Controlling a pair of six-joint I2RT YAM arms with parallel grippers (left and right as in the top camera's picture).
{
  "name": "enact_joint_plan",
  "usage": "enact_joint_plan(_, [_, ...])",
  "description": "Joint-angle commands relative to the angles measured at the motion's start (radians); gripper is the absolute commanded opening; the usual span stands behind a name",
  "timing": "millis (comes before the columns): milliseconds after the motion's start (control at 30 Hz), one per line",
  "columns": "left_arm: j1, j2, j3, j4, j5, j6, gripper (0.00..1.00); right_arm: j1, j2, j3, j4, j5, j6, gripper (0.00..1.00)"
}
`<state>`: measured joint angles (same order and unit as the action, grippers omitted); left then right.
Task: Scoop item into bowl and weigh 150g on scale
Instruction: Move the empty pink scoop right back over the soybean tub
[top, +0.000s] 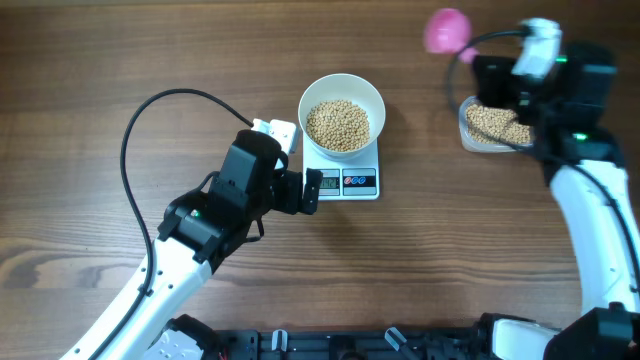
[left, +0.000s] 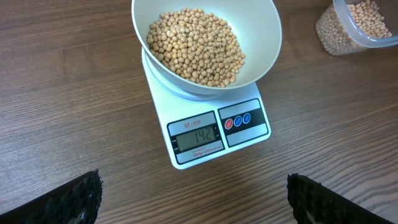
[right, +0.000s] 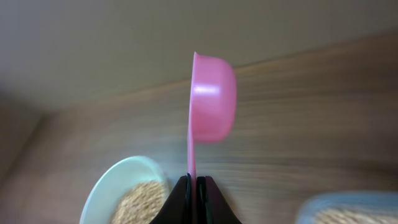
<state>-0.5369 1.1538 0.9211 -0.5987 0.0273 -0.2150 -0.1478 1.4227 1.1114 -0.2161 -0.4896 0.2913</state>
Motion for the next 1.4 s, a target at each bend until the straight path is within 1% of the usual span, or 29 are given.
enact_joint_plan(0, [-0.005,0.006,0.015,0.003,0.008,0.002,1.00,-0.120,-0.023,0.024,-0.035,-0.035,0.075,0.05])
enact_joint_plan(133, [-0.005,0.006,0.015,0.003,0.008,0.001,1.00,-0.230,-0.023,0.024,-0.086,0.041,0.074,0.04])
enact_joint_plan(167, [-0.005,0.006,0.015,0.003,0.009,0.001,1.00,-0.250,-0.023,0.024,-0.106,0.074,0.050,0.04])
enact_joint_plan(233, [-0.005,0.006,0.015,0.003,0.008,0.001,1.00,-0.268,-0.023,0.024,-0.150,0.113,-0.079,0.04])
enact_joint_plan(300, [-0.005,0.006,0.015,0.003,0.009,0.001,1.00,-0.267,-0.022,0.023,-0.227,0.193,-0.266,0.04])
enact_joint_plan(333, [-0.005,0.006,0.015,0.003,0.008,0.001,1.00,-0.266,-0.021,0.023,-0.257,0.227,-0.324,0.04])
enact_joint_plan(400, [-0.005,0.006,0.015,0.003,0.009,0.001,1.00,-0.266,-0.020,0.023,-0.297,0.270,-0.407,0.04])
enact_joint_plan(467, [-0.005,0.006,0.015,0.003,0.009,0.001,0.99,-0.265,-0.019,0.021,-0.305,0.267,-0.425,0.04])
enact_joint_plan(500, [-0.005,0.006,0.015,0.003,0.009,0.001,1.00,-0.261,-0.019,0.019,-0.317,0.245,-0.461,0.04])
enact_joint_plan(567, [-0.005,0.006,0.015,0.003,0.009,0.001,1.00,-0.237,-0.019,0.012,-0.368,0.231,-0.603,0.04])
enact_joint_plan(667, [-0.005,0.006,0.015,0.003,0.009,0.001,1.00,-0.203,-0.019,-0.006,-0.409,0.242,-0.727,0.04])
enact_joint_plan(767, [-0.005,0.006,0.015,0.003,0.009,0.001,1.00,-0.177,-0.018,-0.007,-0.422,0.314,-0.737,0.04])
enact_joint_plan(933, [-0.005,0.006,0.015,0.003,0.009,0.001,1.00,-0.151,-0.018,-0.008,-0.424,0.379,-0.738,0.04])
enact_joint_plan(1367, [-0.005,0.006,0.015,0.003,0.009,0.001,1.00,-0.150,0.066,-0.008,-0.447,0.370,-0.733,0.04])
